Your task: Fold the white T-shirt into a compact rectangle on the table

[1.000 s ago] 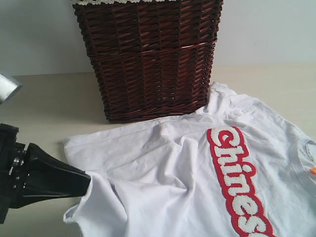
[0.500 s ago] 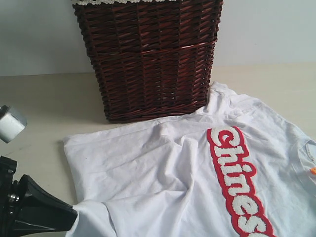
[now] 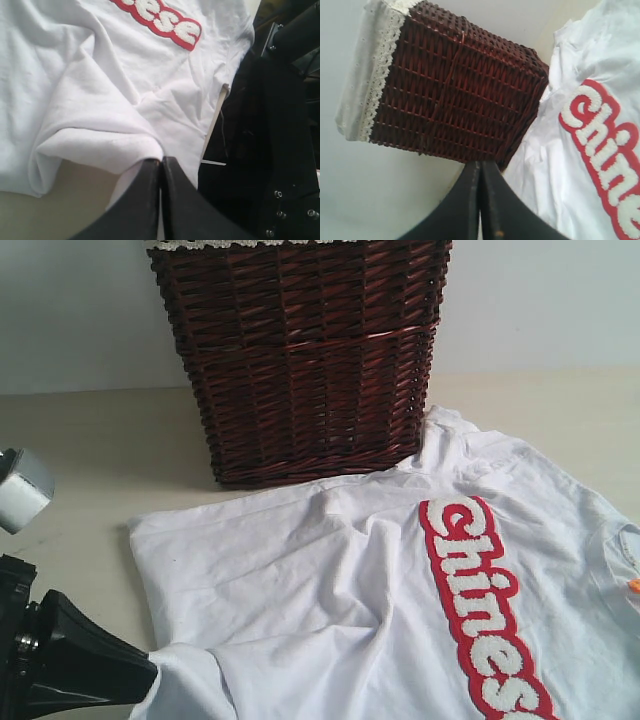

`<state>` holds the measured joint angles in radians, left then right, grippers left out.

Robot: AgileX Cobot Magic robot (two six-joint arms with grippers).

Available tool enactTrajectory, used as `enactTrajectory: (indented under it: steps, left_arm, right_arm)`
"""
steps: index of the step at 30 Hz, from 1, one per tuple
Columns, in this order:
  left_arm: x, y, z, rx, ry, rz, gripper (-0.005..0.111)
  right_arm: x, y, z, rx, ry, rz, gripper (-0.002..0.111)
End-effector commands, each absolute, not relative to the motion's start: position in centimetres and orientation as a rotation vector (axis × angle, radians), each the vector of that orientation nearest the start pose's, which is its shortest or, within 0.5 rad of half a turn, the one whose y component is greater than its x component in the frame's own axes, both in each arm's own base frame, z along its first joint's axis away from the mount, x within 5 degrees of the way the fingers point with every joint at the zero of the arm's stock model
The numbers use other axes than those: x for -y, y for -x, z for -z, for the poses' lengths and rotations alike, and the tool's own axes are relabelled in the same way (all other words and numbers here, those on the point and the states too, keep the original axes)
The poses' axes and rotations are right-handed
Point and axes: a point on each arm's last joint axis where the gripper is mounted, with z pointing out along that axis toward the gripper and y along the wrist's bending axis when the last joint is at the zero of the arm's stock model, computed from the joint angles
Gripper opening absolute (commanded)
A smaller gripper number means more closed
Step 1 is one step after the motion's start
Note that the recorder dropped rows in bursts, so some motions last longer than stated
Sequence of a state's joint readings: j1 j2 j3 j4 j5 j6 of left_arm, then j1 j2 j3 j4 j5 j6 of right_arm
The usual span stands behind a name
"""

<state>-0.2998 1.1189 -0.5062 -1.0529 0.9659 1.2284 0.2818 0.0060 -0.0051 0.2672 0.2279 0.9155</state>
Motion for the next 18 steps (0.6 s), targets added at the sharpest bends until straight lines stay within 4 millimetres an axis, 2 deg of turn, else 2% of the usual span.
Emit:
enactTrajectory:
  steps: [1,5,14,16,18]
  left_arm:
    - [11.0,-13.8,-22.9,-2.223,-1.124,0.995,0.000]
    - [11.0,-13.9,-22.9,-2.216,-1.126,0.980,0.000]
    - [11.0,-14.0,-22.9,-2.216,-1.119,0.965,0.000]
    - [11.0,-14.0,-22.9,-2.216,-1.119,0.965,0.000]
    - [11.0,-14.0,-22.9,-2.216,-1.119,0.965,0.000]
  right_arm:
    - [-1.9,-5.3,-20.1,-1.581,-0.742,-1.149,0.000]
    - [-1.8,-5.4,-20.5,-1.523,-0.784,-1.207,0.000]
    - [-1.7,-5.4,-20.9,-1.474,-0.774,-1.219,0.000]
    - [-1.5,-5.4,-21.7,-1.390,-0.705,-1.197,0.000]
    - [-1.2,-5.2,-22.8,-1.303,-0.516,-1.056,0.000]
